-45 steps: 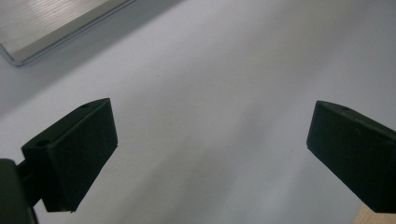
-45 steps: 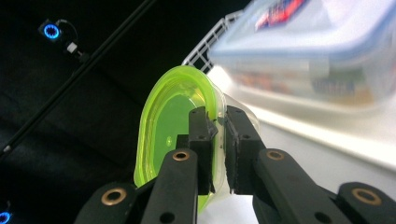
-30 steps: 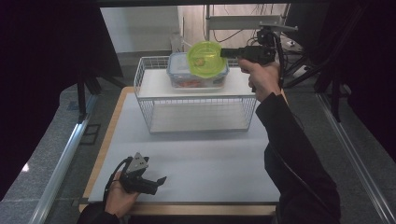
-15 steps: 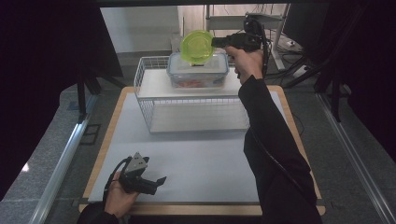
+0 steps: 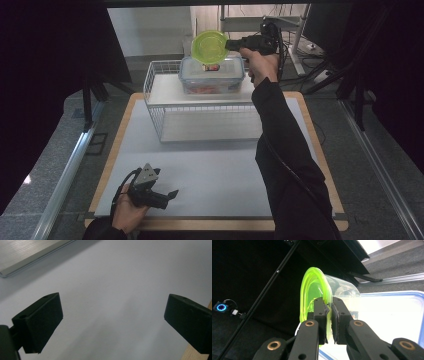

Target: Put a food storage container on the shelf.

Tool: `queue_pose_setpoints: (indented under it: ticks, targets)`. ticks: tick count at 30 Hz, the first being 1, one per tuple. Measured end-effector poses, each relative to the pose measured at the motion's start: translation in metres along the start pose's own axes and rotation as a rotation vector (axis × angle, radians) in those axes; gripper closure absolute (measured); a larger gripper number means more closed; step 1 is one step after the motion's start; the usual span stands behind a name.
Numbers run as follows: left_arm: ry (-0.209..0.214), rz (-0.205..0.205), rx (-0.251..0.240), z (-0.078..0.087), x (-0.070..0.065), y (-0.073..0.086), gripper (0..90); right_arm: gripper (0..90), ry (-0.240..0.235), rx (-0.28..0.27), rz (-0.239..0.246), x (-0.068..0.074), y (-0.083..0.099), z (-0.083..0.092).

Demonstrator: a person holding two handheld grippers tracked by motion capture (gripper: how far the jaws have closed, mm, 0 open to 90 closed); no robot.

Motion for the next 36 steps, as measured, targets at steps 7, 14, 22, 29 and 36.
queue_pose_setpoints:
  ticks: [7, 14, 22, 29, 36]
  targets:
    - [0.001, -0.003, 0.004, -0.001, 0.0, 0.0, 1.8, 83.8, -0.009, 0.002, -0.011, -0.001, 0.001, 0.001]
    - [0.002, -0.005, 0.006, -0.001, -0.001, 0.0, 1.8, 82.7, -0.011, -0.01, -0.032, -0.005, 0.001, 0.007]
    - [0.003, -0.006, 0.01, -0.002, -0.001, 0.0, 1.9, 74.5, 0.028, -0.026, -0.035, -0.013, -0.002, 0.007]
    - [0.002, -0.008, 0.012, -0.002, -0.001, 0.0, 1.9, 62.7, 0.068, 0.01, 0.017, -0.009, -0.002, 0.005]
    - [0.003, -0.008, 0.014, -0.002, -0.001, 0.0, 1.9, 52.4, 0.127, -0.003, 0.128, 0.001, -0.006, 0.018]
Point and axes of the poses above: each handheld gripper's, and its own axes: z roughly backward along the jaws, y roughly out of its underside, x roughly to its left, the point moved 2 cm from there along -z, roughly forward along the jaws, and after that the axes turned 3 degrees about x, right-handed, at the moved point
